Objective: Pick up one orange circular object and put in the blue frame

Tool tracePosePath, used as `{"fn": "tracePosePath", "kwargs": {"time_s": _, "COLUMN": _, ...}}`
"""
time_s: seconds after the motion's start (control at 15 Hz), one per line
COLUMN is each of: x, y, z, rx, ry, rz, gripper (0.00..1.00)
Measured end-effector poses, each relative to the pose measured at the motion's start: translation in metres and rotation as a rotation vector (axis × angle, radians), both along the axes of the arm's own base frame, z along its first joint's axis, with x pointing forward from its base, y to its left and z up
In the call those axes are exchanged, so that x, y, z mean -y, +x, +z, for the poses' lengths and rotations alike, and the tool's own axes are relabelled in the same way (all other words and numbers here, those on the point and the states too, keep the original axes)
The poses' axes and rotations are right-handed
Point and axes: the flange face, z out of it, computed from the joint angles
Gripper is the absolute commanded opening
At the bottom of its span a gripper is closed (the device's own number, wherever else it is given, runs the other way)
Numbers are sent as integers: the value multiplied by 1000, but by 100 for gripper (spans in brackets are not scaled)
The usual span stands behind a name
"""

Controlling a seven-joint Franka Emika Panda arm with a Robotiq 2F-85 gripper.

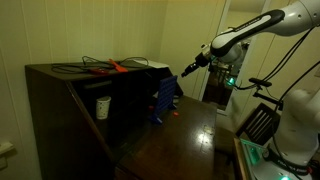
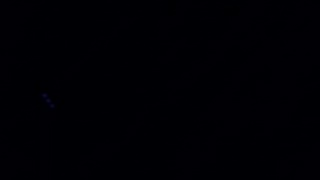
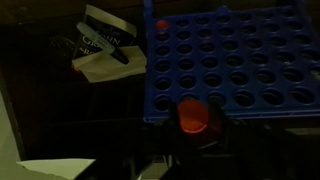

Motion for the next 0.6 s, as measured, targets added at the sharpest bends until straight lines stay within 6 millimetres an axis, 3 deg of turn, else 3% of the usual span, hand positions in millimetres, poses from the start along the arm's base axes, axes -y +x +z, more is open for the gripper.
{"fn": "tracePosePath", "kwargs": {"time_s": 0.6, "x": 0, "y": 2, "z": 1, "rx": 10, "ry": 2, "rz": 4, "gripper": 10}}
